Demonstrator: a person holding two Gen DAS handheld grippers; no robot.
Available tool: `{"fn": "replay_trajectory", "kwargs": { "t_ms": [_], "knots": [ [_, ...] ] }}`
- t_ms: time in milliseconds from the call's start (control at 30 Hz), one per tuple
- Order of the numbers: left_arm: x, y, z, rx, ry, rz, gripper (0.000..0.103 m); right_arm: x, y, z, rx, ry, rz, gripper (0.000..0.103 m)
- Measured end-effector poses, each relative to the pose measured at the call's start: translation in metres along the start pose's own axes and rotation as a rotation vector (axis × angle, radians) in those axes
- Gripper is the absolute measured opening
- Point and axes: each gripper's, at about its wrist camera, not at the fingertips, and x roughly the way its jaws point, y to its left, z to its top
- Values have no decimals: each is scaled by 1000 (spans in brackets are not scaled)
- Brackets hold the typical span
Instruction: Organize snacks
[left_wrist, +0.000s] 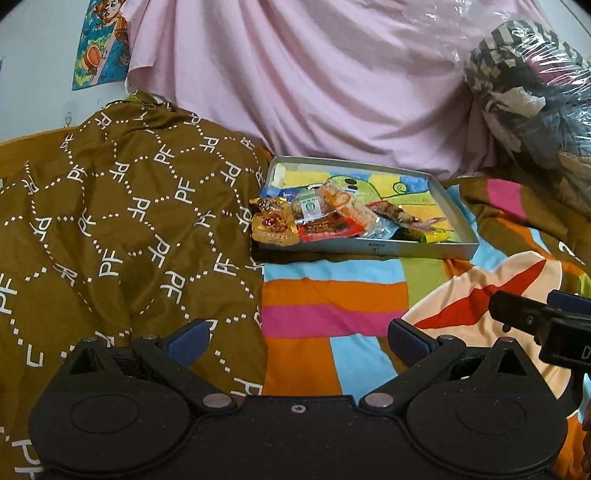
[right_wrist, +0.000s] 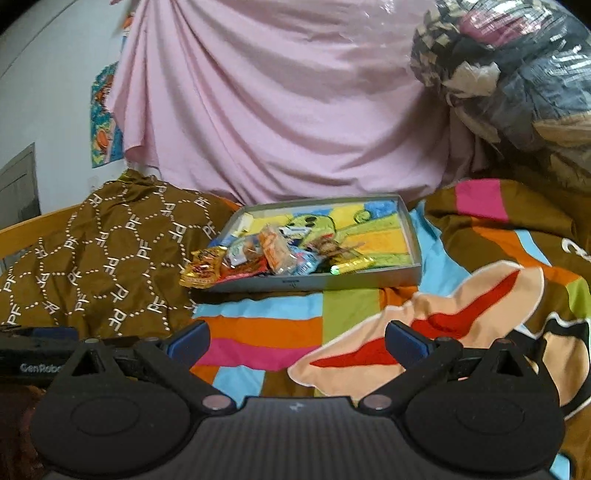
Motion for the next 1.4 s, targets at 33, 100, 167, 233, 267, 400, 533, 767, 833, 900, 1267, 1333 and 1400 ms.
{"fn": "replay_trajectory", "kwargs": {
  "t_ms": [33, 100, 167, 233, 267, 400, 533, 767, 833, 900, 1267, 1333, 1400],
  "knots": [
    [0, 1, 0, -3, 1, -1, 102, 1, -1, 0, 1, 7, -9, 103],
    [0, 3, -1, -12, 1, 2, 102, 3, -2, -1, 6, 16, -22, 103],
    [0, 4, 0, -19, 2, 3, 102, 5, -4, -2, 11, 24, -30, 103],
    [-1, 4, 0, -19, -3, 8, 102, 7, -4, -4, 12, 31, -34, 103],
    [-1, 5, 0, -18, -6, 9, 102, 8, -4, -4, 11, 36, -36, 103],
    [-1, 5, -2, -3, -9, 23, 102, 10, -3, -5, 12, 46, -37, 103],
    [-1, 6, -2, -1, -3, 32, 102, 11, -2, -5, 8, 51, -37, 103],
    [-1, 7, -2, 2, -1, 35, 102, 12, -2, -6, 13, 52, -41, 103],
    [-1, 6, -2, 1, -1, 34, 102, 12, -2, -6, 13, 52, -40, 103],
    [-1, 6, -2, 2, -2, 34, 102, 11, -2, -5, 13, 52, -41, 103],
    [-1, 6, -3, 3, 1, 33, 102, 12, -2, -6, 13, 52, -41, 103],
    [-1, 6, -3, 4, 1, 34, 102, 12, -2, -6, 13, 52, -40, 103],
    [-1, 6, -3, 5, 1, 34, 102, 12, -2, -5, 13, 52, -41, 103]
  ]
}}
